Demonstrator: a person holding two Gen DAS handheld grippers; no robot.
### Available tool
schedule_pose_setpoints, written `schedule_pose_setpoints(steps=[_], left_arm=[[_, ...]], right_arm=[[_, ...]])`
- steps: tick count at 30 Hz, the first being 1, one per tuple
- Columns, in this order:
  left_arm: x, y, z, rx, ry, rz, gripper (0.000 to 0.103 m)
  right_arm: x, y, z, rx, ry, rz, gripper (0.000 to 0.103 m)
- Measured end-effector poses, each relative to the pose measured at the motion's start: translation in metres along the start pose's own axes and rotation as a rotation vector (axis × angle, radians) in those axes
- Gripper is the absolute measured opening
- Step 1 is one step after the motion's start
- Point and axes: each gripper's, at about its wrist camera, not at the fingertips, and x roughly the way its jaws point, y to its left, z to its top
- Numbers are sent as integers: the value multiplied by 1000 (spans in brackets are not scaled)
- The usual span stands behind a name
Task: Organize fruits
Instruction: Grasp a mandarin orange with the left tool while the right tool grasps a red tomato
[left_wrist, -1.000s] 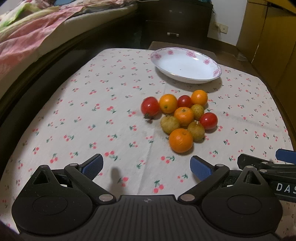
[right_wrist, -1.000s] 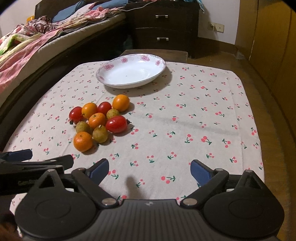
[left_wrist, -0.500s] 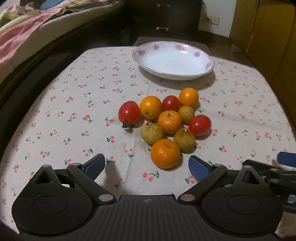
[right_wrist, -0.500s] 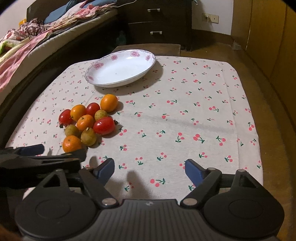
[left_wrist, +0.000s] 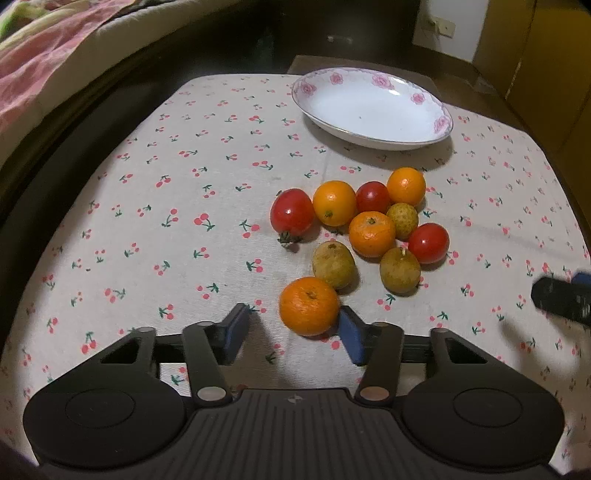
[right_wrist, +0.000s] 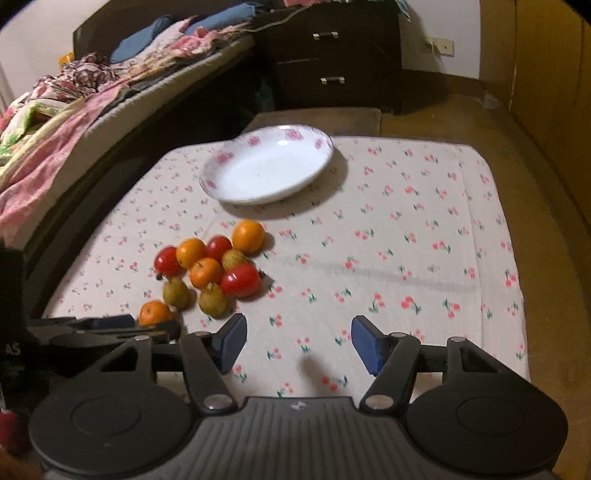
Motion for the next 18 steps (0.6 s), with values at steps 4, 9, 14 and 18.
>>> schedule_pose_setpoints(steps=[4, 9, 14, 18], left_arm=[[0, 4, 1, 20, 5, -21, 58], [1, 5, 3, 23, -5, -40, 59], [3, 6, 8, 20, -23, -52, 59], [5, 6, 11, 22, -29, -54, 64]], right_arm=[[14, 2, 9, -46, 23, 18, 61], [38, 10, 13, -134, 46, 44, 62], [55, 23, 18, -223, 16, 47, 62], [71, 33, 25, -297, 39, 65, 62]])
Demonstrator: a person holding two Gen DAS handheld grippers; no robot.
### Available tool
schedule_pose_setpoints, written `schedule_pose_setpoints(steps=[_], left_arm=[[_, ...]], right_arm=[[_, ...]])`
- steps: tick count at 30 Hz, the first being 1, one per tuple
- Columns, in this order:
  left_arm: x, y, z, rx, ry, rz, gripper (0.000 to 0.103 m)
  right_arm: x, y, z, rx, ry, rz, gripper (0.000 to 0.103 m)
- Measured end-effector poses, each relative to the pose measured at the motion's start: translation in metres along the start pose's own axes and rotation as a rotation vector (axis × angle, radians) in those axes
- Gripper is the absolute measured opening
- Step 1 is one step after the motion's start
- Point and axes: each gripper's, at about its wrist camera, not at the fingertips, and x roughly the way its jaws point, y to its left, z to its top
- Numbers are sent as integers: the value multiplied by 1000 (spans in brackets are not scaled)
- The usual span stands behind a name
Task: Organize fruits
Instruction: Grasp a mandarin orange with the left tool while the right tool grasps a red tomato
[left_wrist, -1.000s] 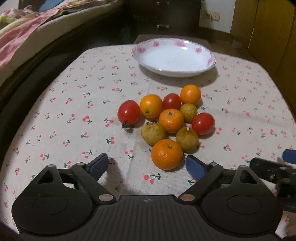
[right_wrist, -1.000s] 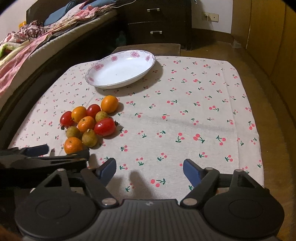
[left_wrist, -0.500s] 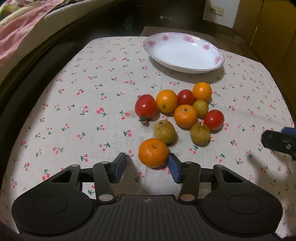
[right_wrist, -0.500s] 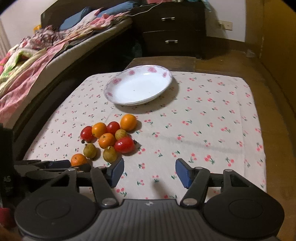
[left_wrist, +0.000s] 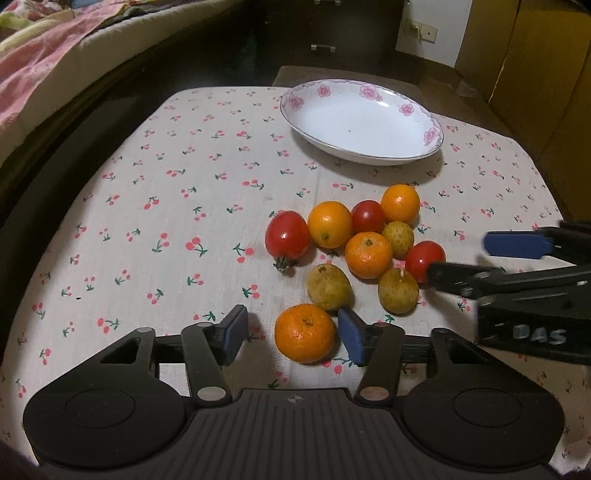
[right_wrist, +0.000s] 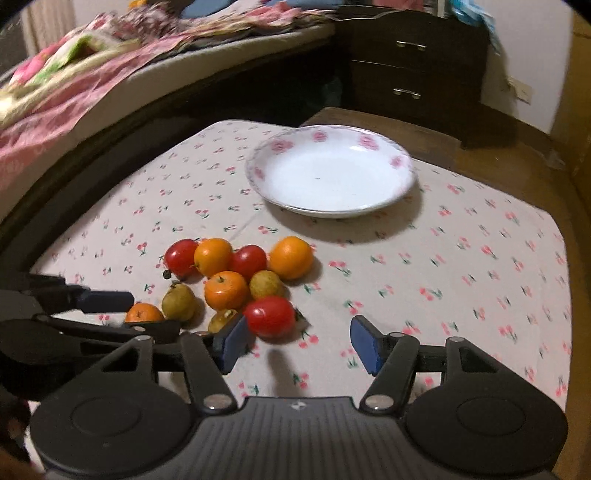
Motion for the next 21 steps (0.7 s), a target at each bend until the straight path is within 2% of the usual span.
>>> schedule_pose_setpoints(steps=[7, 10, 14, 17, 21], left_arm=[[4, 2, 0, -15, 2, -3, 72], [5, -1, -1, 7, 4, 6, 72], [4, -2, -3, 20, 5, 14, 72], [4, -2, -3, 15, 6, 14, 71], [4, -1, -3, 12, 7, 7, 71]], right_arm=[[13, -2, 9, 25, -1, 41, 60], [11, 3, 6, -10, -9, 27, 49], [15, 0, -3, -16, 34, 17, 32], [14, 2, -9, -40, 41, 6, 28], [5, -7, -6, 7, 42, 63, 28]])
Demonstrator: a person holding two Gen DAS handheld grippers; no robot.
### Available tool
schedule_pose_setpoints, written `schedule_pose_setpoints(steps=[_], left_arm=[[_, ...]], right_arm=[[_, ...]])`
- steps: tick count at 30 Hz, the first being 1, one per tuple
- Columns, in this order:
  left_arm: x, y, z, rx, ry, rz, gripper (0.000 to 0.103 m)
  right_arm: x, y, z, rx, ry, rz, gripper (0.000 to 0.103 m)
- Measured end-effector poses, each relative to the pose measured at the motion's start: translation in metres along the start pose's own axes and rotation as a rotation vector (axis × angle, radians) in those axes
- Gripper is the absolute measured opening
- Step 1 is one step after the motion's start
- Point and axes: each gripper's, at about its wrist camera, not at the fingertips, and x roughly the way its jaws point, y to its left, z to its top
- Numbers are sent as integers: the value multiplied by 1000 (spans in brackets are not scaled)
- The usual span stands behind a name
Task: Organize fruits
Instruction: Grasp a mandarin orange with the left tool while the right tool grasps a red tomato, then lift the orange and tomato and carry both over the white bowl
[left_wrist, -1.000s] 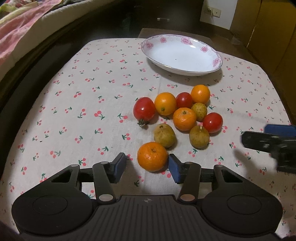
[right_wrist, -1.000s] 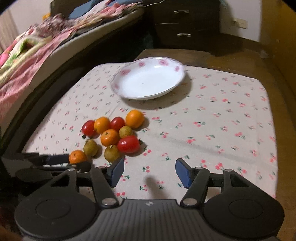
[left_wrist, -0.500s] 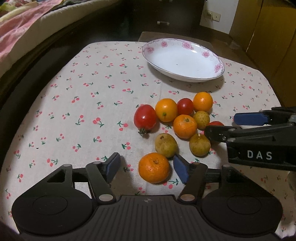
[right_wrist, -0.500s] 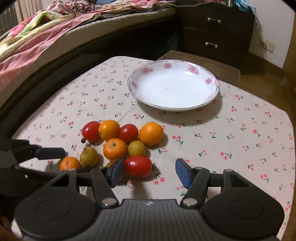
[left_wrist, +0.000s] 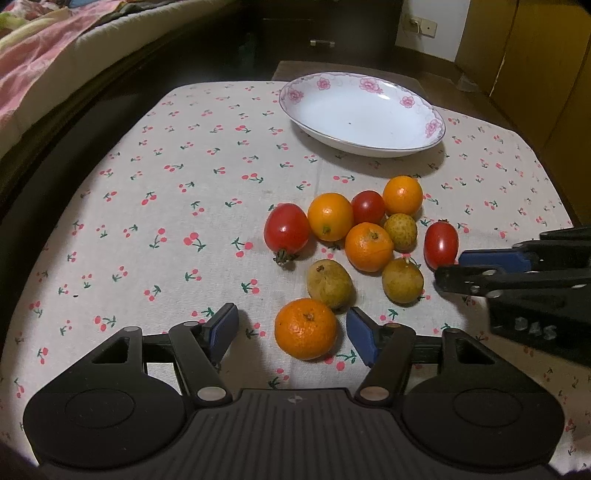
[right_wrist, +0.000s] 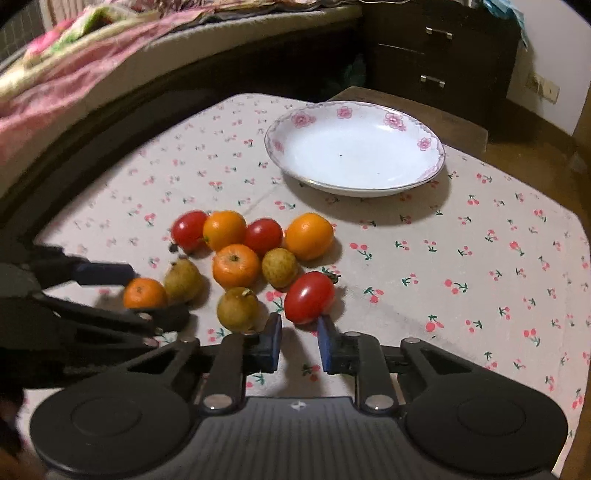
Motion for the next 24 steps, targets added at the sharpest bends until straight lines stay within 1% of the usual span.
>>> schedule_pose_setpoints(steps=[1, 2, 5, 8, 10, 14, 17, 18, 24], left_arm=[[0, 0, 0, 1, -1, -2, 72], [0, 0, 0, 0, -2, -4, 72], [1, -1, 1, 0, -2, -9, 74], [1, -2, 1, 1, -3, -14, 76], [1, -1, 1, -2, -4, -16, 77], [2, -1, 1, -4, -4, -23, 80], [2, -2, 2, -4, -3, -24, 80], [2, -2, 2, -7, -3, -25, 80], [1, 3, 2, -20, -3, -39, 76]], right_arm=[[-4, -3, 0, 8, -16, 3, 28], [-6, -5, 0, 13, -30, 2, 31], [-3, -10, 4, 32, -26, 4, 43], [2, -7, 9, 26, -34, 9, 48], [6, -5, 11, 23, -52, -3, 48], [19, -1, 12, 20, -17, -30, 47], [18, -1, 10, 9, -25, -44, 40], [17, -2, 10, 15, -28, -44, 39], [7, -6, 11, 24, -55, -37, 37]])
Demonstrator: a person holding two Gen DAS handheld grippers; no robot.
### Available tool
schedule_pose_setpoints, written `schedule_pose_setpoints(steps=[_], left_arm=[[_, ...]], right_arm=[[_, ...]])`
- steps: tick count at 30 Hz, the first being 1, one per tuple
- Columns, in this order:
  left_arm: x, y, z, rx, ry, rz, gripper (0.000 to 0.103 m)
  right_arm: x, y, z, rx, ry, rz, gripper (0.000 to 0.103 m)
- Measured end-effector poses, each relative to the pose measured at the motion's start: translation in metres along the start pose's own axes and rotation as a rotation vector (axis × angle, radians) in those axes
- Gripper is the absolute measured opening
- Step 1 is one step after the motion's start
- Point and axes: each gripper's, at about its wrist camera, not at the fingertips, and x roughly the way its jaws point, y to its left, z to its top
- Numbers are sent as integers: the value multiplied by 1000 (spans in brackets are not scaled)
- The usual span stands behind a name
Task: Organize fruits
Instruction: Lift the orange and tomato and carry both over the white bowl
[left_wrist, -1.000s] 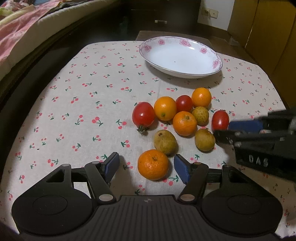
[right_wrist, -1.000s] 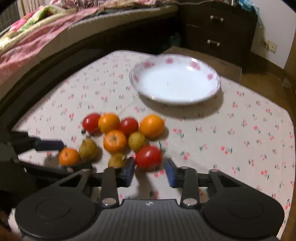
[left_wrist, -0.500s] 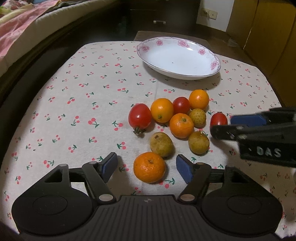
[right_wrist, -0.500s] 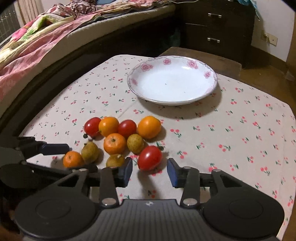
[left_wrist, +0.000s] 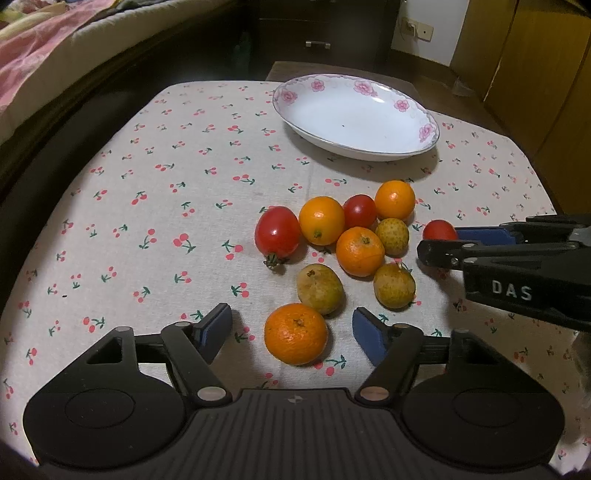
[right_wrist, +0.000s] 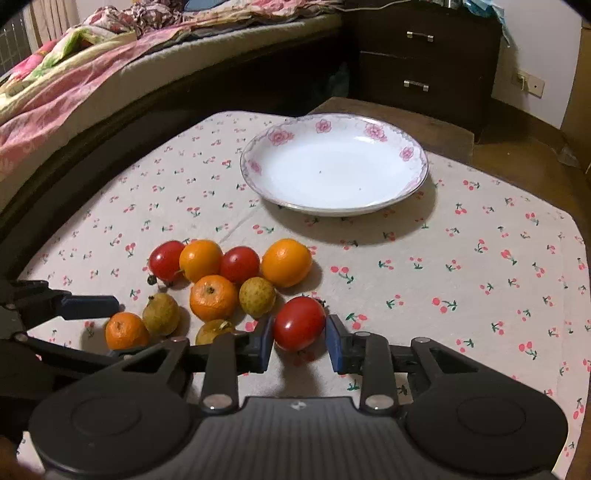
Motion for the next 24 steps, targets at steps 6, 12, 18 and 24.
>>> schedule_pose_setpoints(steps=[6, 12, 18, 24], left_arm=[[-9, 2, -11, 11, -21, 1, 68], [-10, -7, -10, 20, 7, 31, 61], [-5, -14, -6, 46, -8, 22, 55], [-9, -6, -8, 22, -10, 0, 42]], right_arm=[[-11, 6, -11, -37, -5, 9, 37], [-21, -2, -29, -57, 27, 27, 37], [-22, -3, -32, -42, 8, 15, 37], [-27, -12, -32, 6, -2, 24, 37]])
